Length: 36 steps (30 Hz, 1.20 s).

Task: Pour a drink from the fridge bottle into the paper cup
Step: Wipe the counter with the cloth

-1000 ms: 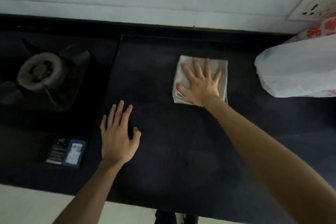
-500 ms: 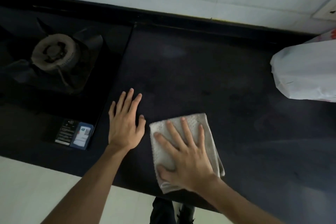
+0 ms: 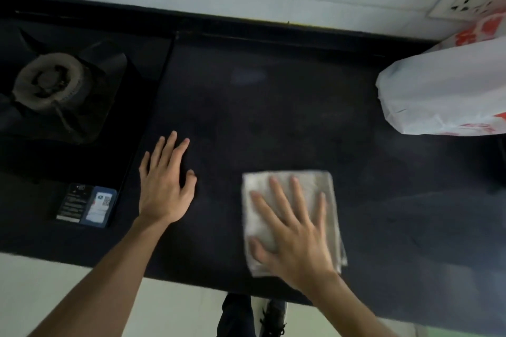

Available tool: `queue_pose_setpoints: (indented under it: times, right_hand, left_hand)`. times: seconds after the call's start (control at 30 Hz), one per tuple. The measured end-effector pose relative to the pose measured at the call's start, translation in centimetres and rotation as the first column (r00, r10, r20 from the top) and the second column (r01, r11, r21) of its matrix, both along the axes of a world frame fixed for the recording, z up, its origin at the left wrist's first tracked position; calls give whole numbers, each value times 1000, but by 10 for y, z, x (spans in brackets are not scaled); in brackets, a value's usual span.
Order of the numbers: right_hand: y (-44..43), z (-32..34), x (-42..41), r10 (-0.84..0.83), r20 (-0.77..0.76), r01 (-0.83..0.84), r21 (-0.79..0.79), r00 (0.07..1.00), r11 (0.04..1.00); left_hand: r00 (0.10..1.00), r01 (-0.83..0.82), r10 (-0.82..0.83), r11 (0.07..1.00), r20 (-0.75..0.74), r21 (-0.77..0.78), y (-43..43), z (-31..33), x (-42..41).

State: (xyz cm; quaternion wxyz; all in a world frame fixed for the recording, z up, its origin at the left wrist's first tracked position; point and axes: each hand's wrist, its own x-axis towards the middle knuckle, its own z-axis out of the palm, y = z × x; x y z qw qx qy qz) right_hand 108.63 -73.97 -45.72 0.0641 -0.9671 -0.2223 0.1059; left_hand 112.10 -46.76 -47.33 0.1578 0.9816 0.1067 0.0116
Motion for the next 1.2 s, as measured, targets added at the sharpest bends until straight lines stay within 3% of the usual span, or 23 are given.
queue_pose_setpoints:
  times: [0.17,0.37,0.63,1.2]
  right_hand:
    - [-91,3,16,-220,-51,212,-121,974,970]
    - [15,-7,139,-152,4,152,-66,988,986]
    - [165,-15,225,23,24,-23,2,999,1000]
    - [248,-12,295,-61,12,61,-40,998,997]
  left_hand:
    - [1000,-2,3,999,-25,48,-3,0,0]
    - [999,3,0,999,-54,51,-2,0,1]
    - [998,1,2,999,-71,42,-1,1,2]
    - [994,8,0,997,-110,77,-2,-1,2]
